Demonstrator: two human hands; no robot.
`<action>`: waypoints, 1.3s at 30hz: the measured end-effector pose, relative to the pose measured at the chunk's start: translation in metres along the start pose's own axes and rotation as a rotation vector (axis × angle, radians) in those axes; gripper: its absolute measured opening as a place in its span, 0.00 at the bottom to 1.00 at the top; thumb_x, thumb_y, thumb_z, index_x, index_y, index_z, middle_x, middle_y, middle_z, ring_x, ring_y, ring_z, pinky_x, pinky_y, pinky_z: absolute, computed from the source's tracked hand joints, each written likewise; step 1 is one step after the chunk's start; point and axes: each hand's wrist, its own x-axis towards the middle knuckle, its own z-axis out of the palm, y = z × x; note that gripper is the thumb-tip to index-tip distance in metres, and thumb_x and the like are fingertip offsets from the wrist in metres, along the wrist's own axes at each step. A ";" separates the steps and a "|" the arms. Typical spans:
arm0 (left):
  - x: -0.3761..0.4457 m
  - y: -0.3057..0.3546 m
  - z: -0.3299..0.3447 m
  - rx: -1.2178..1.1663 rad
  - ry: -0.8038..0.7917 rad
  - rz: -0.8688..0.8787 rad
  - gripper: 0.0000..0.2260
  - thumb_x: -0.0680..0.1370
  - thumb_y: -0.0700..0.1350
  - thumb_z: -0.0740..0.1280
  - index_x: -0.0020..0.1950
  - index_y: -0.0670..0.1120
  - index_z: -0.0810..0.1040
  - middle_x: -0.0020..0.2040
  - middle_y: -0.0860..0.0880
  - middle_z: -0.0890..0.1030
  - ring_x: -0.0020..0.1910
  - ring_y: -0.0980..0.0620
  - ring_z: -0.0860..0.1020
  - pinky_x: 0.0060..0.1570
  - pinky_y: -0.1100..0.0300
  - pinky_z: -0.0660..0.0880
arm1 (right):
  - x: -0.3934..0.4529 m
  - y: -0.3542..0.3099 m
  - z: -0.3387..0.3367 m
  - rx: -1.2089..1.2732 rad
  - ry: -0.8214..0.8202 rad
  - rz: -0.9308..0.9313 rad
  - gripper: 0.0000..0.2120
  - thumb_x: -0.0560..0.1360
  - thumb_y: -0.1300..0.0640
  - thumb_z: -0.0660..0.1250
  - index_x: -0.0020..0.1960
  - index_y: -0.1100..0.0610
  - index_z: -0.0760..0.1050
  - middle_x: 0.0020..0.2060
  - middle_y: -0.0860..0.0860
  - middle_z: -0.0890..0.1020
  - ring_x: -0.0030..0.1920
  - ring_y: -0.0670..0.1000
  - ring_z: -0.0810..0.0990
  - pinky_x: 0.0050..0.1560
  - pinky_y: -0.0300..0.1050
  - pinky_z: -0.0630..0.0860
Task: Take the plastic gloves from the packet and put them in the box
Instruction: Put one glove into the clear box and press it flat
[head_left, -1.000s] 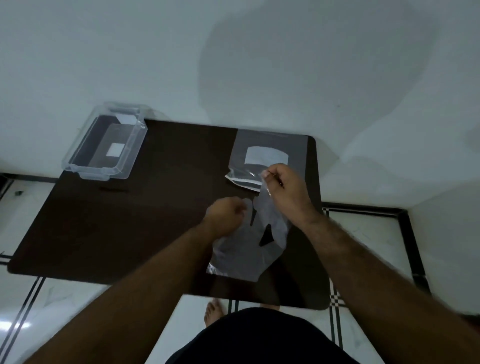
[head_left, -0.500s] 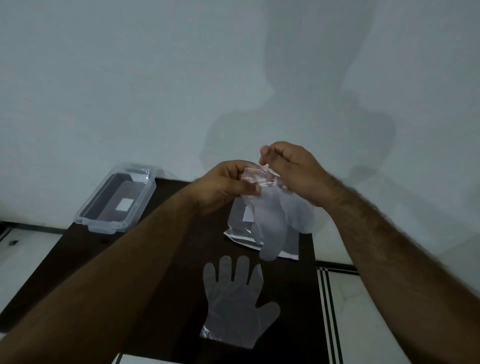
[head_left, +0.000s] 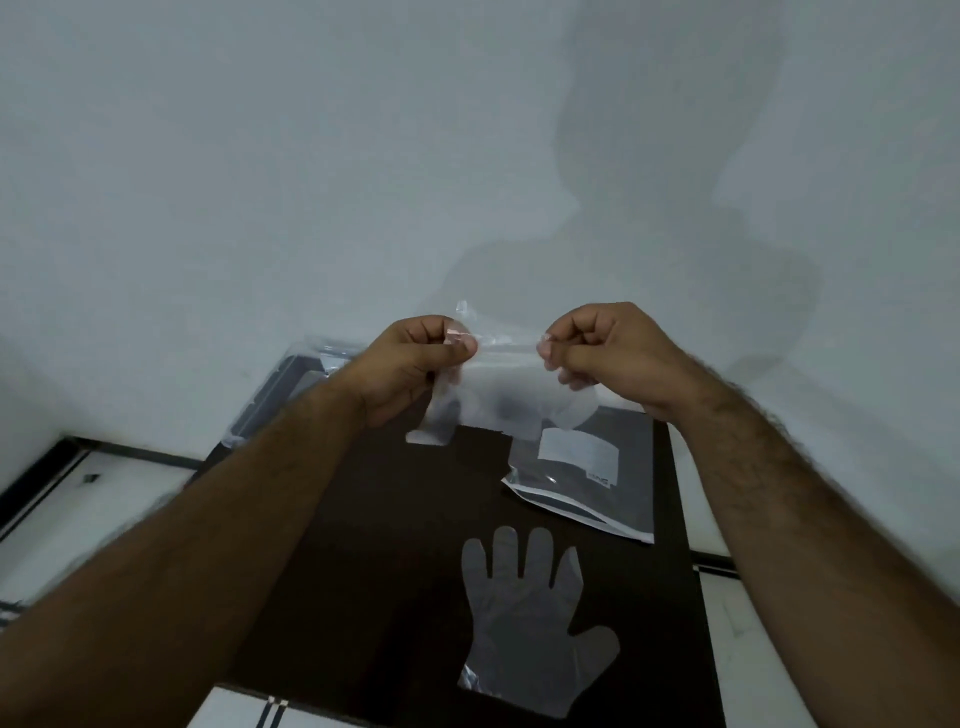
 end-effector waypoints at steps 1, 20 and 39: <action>-0.002 0.003 -0.009 0.012 0.007 0.009 0.15 0.79 0.41 0.75 0.60 0.33 0.80 0.53 0.38 0.77 0.53 0.40 0.76 0.58 0.45 0.74 | 0.006 -0.004 0.006 0.014 -0.005 -0.002 0.03 0.79 0.59 0.76 0.51 0.59 0.86 0.43 0.55 0.89 0.43 0.55 0.88 0.47 0.47 0.86; -0.012 0.019 -0.219 0.220 0.358 0.053 0.11 0.82 0.39 0.72 0.58 0.31 0.80 0.48 0.40 0.86 0.48 0.45 0.83 0.55 0.48 0.79 | 0.173 -0.053 0.177 0.102 -0.130 0.002 0.03 0.79 0.63 0.74 0.52 0.61 0.86 0.43 0.56 0.89 0.38 0.51 0.85 0.44 0.47 0.85; 0.088 0.073 -0.464 0.345 0.257 0.170 0.02 0.80 0.38 0.75 0.48 0.44 0.84 0.45 0.48 0.87 0.46 0.50 0.84 0.52 0.49 0.76 | 0.359 -0.103 0.345 -0.015 0.307 -0.154 0.05 0.74 0.60 0.80 0.48 0.55 0.86 0.43 0.48 0.88 0.44 0.50 0.87 0.54 0.50 0.85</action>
